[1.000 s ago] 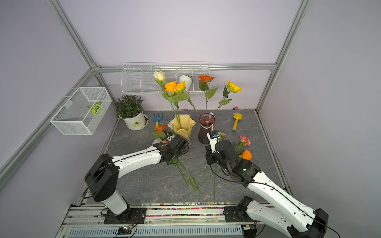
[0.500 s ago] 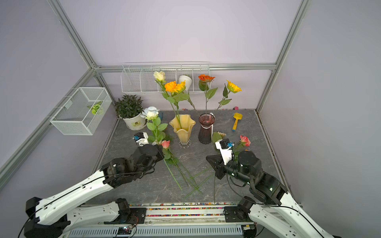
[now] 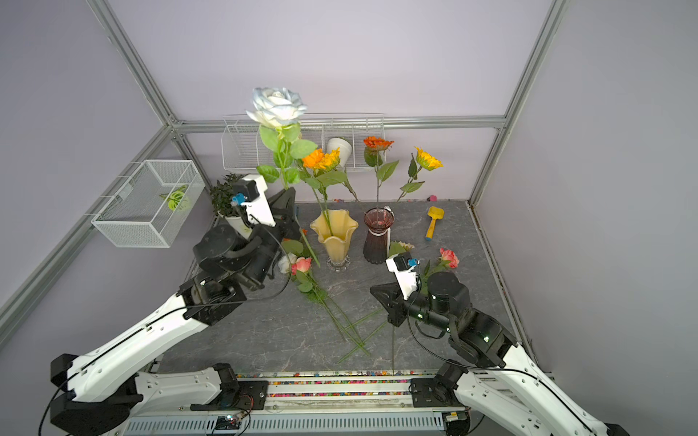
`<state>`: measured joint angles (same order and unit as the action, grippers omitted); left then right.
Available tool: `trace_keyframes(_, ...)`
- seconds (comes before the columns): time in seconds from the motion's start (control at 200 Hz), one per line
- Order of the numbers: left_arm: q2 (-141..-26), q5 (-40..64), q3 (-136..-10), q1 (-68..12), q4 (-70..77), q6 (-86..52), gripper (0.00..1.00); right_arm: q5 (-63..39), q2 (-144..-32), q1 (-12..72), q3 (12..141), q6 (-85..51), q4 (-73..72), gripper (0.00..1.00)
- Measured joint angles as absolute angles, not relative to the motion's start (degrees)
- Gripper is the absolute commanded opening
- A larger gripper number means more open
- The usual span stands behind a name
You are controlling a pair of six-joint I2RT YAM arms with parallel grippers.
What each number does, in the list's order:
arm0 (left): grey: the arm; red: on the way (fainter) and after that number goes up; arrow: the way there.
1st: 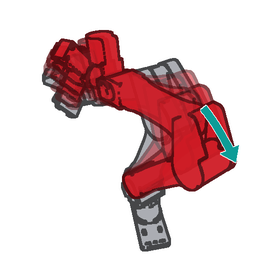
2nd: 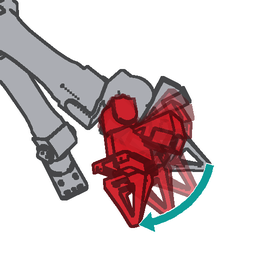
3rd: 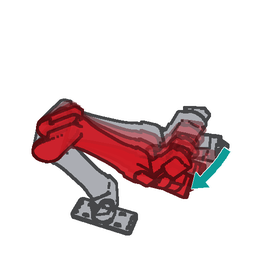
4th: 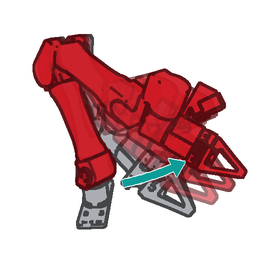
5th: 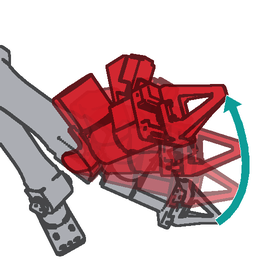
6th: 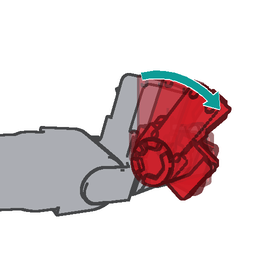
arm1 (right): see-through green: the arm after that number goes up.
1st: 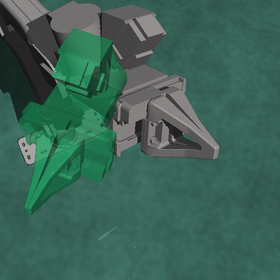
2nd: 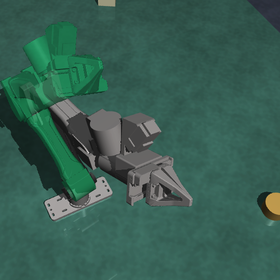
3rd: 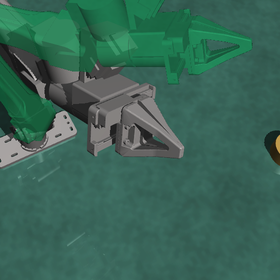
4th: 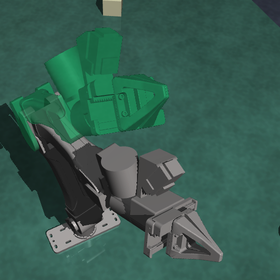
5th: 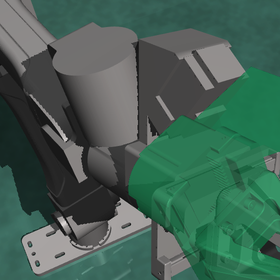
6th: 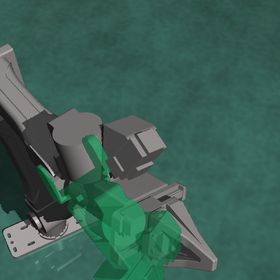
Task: Arrange the flowers in different vases according to their variety
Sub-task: Insert the flower into the vase.
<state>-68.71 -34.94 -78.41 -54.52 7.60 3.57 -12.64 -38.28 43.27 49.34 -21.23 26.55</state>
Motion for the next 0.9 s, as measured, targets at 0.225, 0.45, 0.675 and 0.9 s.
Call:
trace_keyframes(0.225, -81.8, -29.6, -85.8, -47.4, 24.4, 13.2, 0.0, -6.1, -40.4, 43.3, 49.3, -24.9, 26.7, 0.07)
trace_keyframes(0.45, -93.2, -28.0, -89.0, -45.1, 34.2, 18.5, 0.0, -1.0, -41.3, 43.3, 47.9, -27.9, 27.4, 0.07)
trace_keyframes(0.675, -95.9, -28.3, -85.7, -42.5, 37.0, 16.5, 0.0, 3.5, -41.6, 43.3, 47.2, -29.6, 29.5, 0.08)
trace_keyframes(0.9, -95.8, -29.5, -76.9, -42.0, 39.6, 9.6, 0.0, 12.0, -45.7, 39.9, 47.6, -37.6, 37.1, 0.38)
